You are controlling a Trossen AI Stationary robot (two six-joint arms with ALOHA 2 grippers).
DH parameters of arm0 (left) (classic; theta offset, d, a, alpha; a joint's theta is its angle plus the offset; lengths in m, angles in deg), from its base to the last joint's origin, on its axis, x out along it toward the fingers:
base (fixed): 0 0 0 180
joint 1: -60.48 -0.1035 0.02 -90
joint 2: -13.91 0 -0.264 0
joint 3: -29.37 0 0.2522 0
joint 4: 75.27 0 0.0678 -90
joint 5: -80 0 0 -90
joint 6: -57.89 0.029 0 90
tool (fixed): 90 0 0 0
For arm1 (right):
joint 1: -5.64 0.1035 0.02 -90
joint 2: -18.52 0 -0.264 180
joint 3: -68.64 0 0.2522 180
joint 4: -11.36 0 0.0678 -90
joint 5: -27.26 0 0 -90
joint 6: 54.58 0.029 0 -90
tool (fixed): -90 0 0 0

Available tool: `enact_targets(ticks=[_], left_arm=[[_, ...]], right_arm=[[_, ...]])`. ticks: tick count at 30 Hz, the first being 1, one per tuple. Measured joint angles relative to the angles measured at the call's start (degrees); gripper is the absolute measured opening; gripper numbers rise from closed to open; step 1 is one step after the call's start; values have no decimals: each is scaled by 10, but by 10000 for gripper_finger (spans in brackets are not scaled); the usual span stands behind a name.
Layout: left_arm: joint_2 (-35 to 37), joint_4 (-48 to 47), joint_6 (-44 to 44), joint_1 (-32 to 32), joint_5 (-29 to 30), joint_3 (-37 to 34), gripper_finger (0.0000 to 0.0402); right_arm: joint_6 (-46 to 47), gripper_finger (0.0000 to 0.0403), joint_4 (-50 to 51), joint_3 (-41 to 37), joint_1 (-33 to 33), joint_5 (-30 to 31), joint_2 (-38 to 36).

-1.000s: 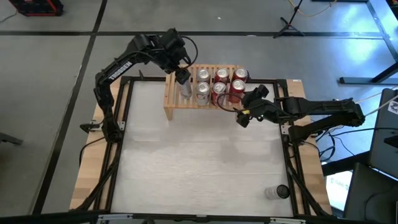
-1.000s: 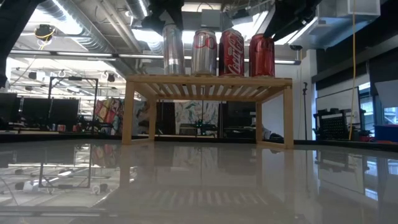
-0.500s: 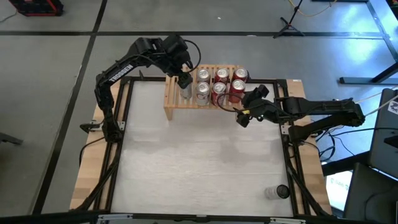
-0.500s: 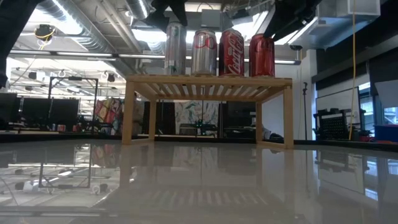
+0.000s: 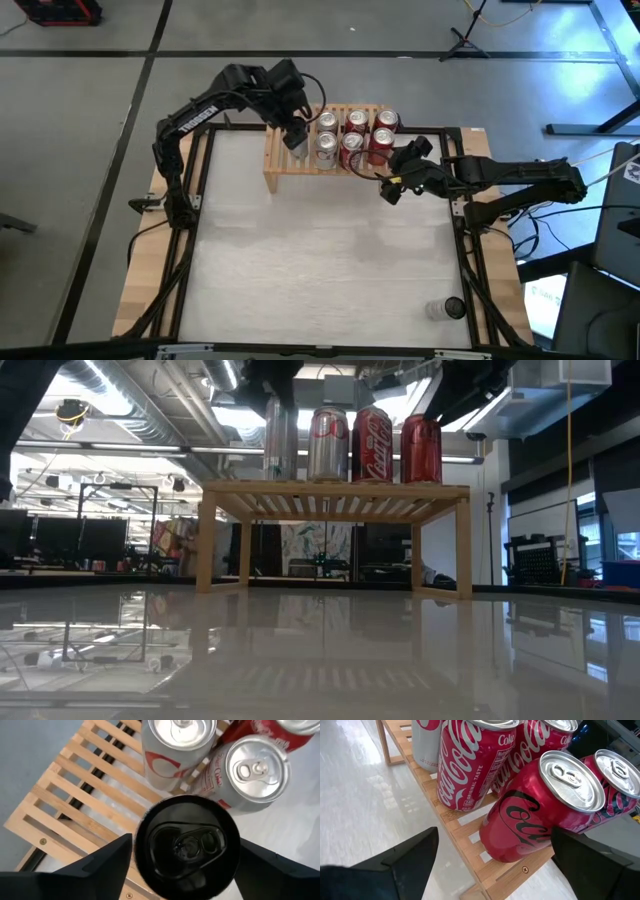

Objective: Place canned beverage on shelf
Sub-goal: Put the top white pink soda can on the shelf

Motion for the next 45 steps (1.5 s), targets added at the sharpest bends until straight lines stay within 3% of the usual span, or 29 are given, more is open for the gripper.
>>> enact_targets(ticks=[8, 15, 25, 45], left_arm=[[0, 20, -62, 0, 28, -6, 229], [3, 32, -168, 0, 98, -6, 237], [0, 45, -255, 0, 94, -12, 245], [-7, 50, -266, 6, 83, -13, 284]], right_arm=[[0, 376, -5, 0, 0, 0, 0], [0, 376, -5, 0, 0, 0, 0], [-2, 376, -5, 0, 0, 0, 0], [-30, 376, -3, 0, 0, -3, 0]])
